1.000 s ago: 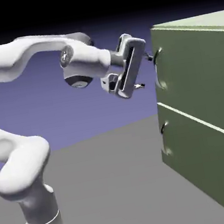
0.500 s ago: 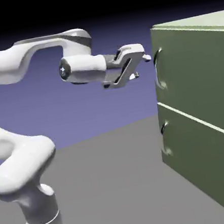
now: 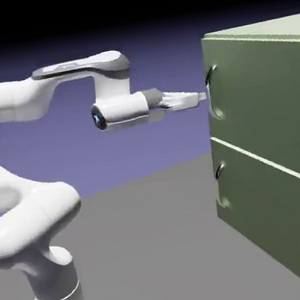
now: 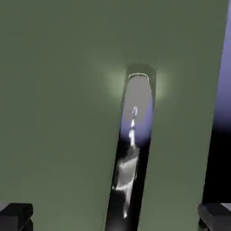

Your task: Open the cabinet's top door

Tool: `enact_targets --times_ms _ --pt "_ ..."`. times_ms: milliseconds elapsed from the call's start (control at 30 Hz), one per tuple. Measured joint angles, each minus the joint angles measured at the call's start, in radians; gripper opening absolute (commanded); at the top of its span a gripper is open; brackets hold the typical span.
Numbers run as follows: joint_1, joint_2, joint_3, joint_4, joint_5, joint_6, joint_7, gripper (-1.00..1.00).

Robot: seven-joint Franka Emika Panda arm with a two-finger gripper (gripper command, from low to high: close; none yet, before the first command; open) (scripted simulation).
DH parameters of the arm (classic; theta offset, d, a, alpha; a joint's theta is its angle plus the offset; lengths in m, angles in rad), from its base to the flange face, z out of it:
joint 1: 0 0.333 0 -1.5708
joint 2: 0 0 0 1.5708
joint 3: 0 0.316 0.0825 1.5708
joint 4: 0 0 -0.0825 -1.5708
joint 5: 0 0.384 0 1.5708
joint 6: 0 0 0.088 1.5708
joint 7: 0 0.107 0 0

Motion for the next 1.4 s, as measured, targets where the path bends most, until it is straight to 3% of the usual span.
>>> enact_targets --times_ms 200,233,300,867,1400 --pt "-0.15 0.035 0.084 0.112 0.036 -0.023 0.001 0.0" --pt "-0.183 0.044 0.101 0.137 0.04 -0.028 0.0 -1.0" --pt "-0.183 0.044 0.101 0.137 0.04 -0.028 0.0 -1.0" --pt "0.433 0.394 -0.43 -0.087 0.034 -0.123 -0.534 -1.0" --pt "0.754 0.151 -0.909 -0.414 -0.634 -0.367 -0.186 -1.0"
